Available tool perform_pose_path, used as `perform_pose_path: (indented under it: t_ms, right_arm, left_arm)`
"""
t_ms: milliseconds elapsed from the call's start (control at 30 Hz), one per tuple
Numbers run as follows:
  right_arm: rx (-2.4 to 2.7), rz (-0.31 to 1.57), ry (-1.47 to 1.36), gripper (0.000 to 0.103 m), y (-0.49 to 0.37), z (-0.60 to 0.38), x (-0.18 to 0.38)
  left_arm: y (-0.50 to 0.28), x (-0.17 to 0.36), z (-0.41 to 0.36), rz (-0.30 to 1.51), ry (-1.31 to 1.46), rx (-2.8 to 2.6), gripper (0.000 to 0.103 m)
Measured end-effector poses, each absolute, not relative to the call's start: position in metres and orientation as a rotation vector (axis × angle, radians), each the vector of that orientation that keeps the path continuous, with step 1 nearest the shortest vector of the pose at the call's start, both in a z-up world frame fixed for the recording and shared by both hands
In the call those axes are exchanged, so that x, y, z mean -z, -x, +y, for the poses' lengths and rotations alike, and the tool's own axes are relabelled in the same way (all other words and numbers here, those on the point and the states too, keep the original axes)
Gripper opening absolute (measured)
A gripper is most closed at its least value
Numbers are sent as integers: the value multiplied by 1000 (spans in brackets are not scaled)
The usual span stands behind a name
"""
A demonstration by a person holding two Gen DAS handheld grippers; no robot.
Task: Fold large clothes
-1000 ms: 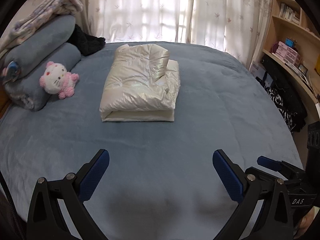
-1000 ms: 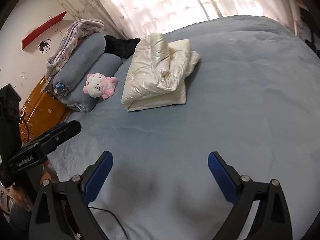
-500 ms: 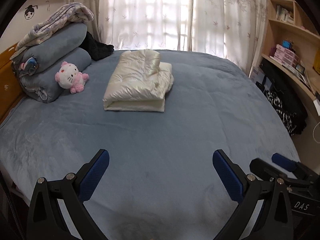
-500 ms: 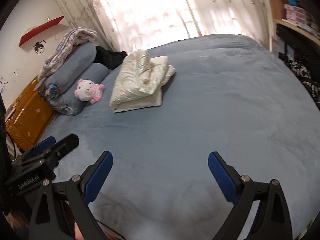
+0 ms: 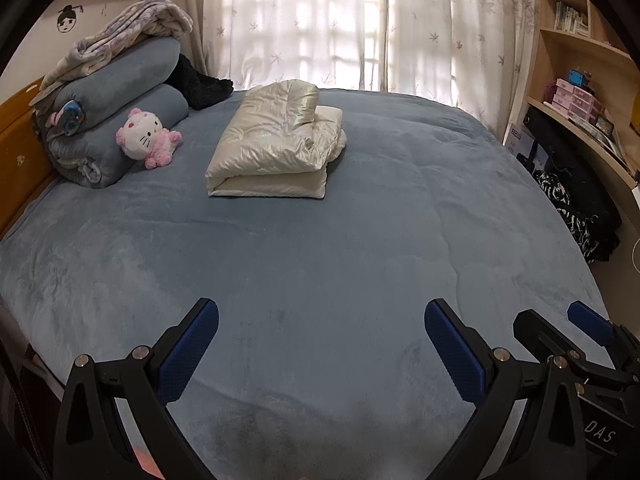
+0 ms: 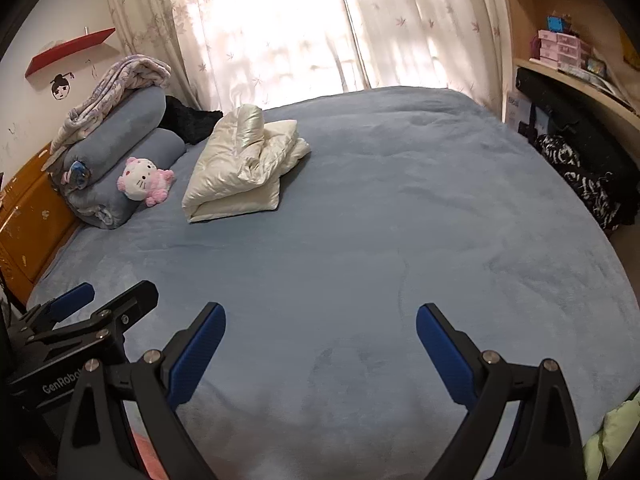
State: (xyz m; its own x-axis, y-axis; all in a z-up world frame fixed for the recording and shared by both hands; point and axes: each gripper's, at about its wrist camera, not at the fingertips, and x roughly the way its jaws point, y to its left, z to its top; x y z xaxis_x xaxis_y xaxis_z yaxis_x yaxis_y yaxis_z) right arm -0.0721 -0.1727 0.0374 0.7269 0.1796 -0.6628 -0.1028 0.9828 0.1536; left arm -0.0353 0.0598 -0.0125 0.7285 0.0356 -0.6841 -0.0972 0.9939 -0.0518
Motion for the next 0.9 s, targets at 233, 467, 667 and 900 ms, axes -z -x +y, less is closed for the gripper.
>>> perform_pose_path:
  t_ms: [233,467,667,900]
  right_arm:
    - [-171,731,-104,97,81,-173,-31]
    - [-185,725,-116,97,86,-175,-30]
    - [-170,721,-104,97,87,-176,-31]
    - [-166,723,-101,97,89,-175,-30]
  left_arm:
    - [52,13,59,719,40,-121,101]
    - [59,14,63,725,60,-117,100]
    - [58,17,65,738,71,-106,100]
    - [58,18,66,739,67,-110,99]
